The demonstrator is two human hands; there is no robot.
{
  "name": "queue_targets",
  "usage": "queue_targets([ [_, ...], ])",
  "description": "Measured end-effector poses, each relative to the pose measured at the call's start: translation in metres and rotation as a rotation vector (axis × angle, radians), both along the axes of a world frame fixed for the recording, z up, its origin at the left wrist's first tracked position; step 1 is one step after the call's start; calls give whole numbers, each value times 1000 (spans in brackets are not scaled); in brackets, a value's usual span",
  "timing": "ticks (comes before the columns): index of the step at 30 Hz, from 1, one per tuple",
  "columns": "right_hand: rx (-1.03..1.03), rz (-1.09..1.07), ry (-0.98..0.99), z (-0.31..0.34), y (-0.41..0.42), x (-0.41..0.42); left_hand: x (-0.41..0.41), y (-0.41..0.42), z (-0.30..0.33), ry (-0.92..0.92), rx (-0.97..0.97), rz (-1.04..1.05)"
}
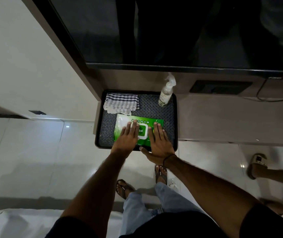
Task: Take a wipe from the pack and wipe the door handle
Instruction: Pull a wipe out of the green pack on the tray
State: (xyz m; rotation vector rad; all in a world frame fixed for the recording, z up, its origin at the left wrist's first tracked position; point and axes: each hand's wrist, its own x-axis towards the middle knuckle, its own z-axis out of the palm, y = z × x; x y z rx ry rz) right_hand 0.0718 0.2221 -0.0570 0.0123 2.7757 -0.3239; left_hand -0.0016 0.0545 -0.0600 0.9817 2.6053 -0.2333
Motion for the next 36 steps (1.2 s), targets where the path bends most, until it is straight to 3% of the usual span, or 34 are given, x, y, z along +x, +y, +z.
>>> queue_targets([
  [3,7,22,-10,0,3,-3,1,0,10,151,-58,-84],
  [7,39,67,-24,1,6,-6,1,1,7,45,-88,-128],
  [13,88,105,-31,1,5,-9,-2,0,15,44,-120,-183],
  [21,67,105,-65,6,5,-14,-35,14,40,47,-62,-94],
  [26,-22,34,-22,21,10,-24,-43,17,43,-57,290,168],
  [30,-56,-126,169,33,5,-37,-34,9,39,-127,609,418],
  [36,-95,-187,127,37,-3,-55,-32,6,40,-208,713,597],
])
